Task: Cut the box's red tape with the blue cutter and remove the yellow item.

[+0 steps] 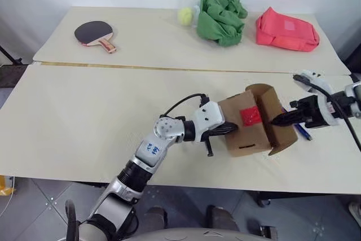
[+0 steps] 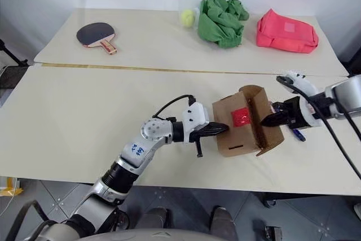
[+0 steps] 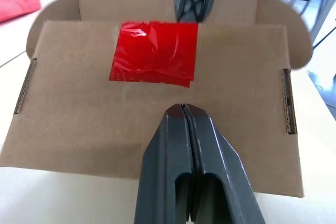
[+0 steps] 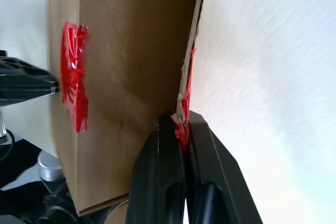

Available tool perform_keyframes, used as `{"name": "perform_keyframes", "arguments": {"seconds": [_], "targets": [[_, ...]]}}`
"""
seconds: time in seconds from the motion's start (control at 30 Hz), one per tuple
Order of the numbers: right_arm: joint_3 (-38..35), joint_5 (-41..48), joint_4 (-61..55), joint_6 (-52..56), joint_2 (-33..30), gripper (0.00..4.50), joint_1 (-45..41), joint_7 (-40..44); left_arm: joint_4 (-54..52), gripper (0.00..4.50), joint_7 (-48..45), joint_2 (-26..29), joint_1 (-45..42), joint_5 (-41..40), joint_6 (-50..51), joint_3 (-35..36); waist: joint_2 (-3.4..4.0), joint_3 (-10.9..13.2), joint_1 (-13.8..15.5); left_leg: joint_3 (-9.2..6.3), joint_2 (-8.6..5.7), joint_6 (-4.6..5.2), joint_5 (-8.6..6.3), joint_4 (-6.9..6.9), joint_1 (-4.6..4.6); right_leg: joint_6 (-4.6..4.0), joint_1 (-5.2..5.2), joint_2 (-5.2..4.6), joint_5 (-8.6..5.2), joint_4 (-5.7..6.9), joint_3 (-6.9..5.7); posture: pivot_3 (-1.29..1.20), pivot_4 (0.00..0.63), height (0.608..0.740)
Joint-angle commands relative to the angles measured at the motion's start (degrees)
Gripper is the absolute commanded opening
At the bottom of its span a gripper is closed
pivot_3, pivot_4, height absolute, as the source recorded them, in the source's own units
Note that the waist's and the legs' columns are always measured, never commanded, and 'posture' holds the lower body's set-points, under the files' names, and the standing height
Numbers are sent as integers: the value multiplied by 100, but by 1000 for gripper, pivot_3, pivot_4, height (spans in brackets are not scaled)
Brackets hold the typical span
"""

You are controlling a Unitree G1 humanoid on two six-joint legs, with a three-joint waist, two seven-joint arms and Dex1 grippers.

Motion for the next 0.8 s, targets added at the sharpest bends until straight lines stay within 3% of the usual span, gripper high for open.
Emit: {"name": "perform_keyframes", "arguments": {"seconds": [0.03,0.27,0.47,0.6,0.73,0.8], "targets": [[228,-1,-323,22,-99,40,-563,731,-53,0,210,4,276,235,156,-134,1,0,-3,0,0,0,0,0,0,0,0,0,0,0,0,0,150,740],[883,-303,-550,22,-42,40,-1442,1273,-830,0,415,441,848,350,495,39,6,3,-1,-1,0,0,-1,-2,-6,0,-13,0,1,6,0,0,150,740],[962,-252,-957,22,-118,40,-1281,1124,-1390,0,469,719,1147,323,742,226,7,4,17,0,-2,-4,1,13,-79,-5,-91,-2,4,25,0,0,150,740],[716,-190,-1043,22,-44,40,-988,770,-1991,0,209,980,1134,-86,1157,534,7,4,10,0,0,-3,1,9,-79,-5,-91,-1,4,23,-8,0,150,740],[406,-244,-1082,22,38,40,-768,433,-2773,0,-678,1626,909,-979,1864,890,7,4,-5,0,0,-3,1,17,-78,-6,-89,-1,4,30,-8,0,150,740],[288,-294,-1123,22,83,40,-699,317,-2864,0,-803,1699,580,-1324,2076,1109,7,4,-19,1,2,-3,1,18,-78,-6,-89,-1,4,32,-8,0,150,740]]}}
